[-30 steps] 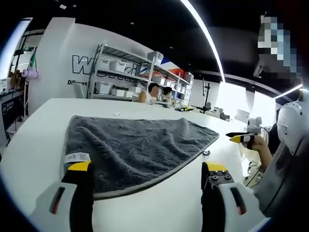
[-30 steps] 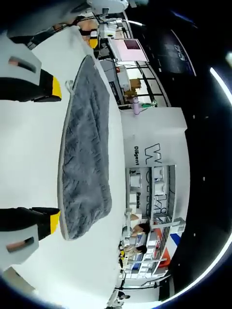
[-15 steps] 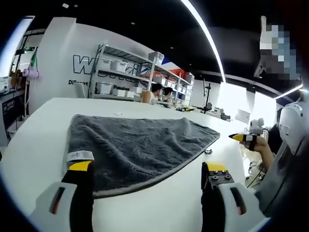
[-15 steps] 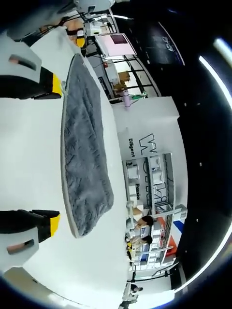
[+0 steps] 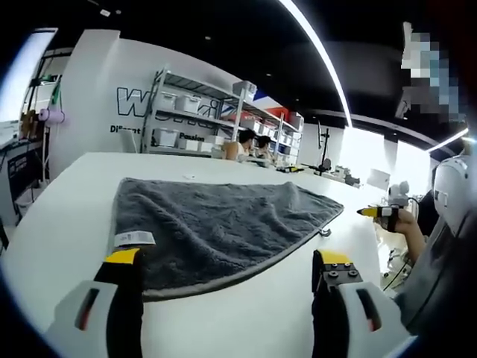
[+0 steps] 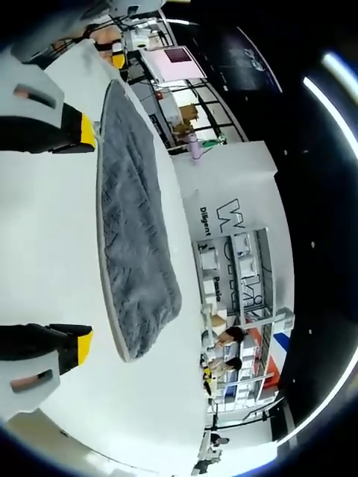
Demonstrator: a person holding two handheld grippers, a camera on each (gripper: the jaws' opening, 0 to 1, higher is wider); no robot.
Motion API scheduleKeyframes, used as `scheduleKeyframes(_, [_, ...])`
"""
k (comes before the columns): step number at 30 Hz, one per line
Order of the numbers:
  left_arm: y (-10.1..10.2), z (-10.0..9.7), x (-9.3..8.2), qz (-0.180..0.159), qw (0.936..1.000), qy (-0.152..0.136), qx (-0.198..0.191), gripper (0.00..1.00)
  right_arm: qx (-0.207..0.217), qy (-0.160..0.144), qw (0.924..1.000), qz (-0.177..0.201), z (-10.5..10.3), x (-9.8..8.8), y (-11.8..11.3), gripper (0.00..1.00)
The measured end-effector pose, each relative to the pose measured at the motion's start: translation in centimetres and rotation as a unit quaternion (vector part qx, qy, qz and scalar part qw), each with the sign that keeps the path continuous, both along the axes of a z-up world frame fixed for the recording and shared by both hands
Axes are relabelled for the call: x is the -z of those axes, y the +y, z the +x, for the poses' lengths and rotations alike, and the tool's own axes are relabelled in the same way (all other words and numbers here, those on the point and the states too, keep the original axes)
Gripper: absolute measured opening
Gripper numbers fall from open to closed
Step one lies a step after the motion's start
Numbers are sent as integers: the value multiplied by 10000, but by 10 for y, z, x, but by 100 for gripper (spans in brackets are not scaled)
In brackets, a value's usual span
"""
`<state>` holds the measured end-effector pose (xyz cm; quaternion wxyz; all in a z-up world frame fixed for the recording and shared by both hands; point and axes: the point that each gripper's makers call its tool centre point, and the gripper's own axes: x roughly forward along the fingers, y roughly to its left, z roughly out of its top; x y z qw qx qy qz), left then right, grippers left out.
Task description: Fold the towel on the table until its edges align and the towel forms a compact rectangular stack.
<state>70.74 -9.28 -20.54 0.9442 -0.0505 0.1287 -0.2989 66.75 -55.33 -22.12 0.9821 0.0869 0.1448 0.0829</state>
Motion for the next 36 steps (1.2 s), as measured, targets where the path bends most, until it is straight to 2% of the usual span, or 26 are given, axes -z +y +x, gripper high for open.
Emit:
scheduleKeyframes(7, [4, -1, -1, 17, 10000, -18, -43, 99, 136, -2, 9998, 116, 0, -1, -11, 99])
scheduleKeyframes(14, [5, -2, 0, -1, 10000, -14, -65, 99, 344, -220, 9985, 378, 8, -12, -24, 99])
scheduleKeyframes(16, [6, -2, 0, 7, 10000, -12, -82, 99, 472, -337, 9973, 439, 11, -15, -30, 97])
scheduleKeyframes(26, [9, -1, -2, 7, 9999, -21, -128, 99, 849, -504, 9886, 1133, 37, -23, -56, 86])
scheduleKeyframes(31, [10, -1, -1, 31, 9999, 12, -159, 99, 1172, -311, 9834, 1349, 48, -15, -72, 83])
scheduleKeyframes(36, [13, 0, -3, 47, 9998, -7, -210, 99, 1188, -240, 9768, 1766, 57, -9, -74, 79])
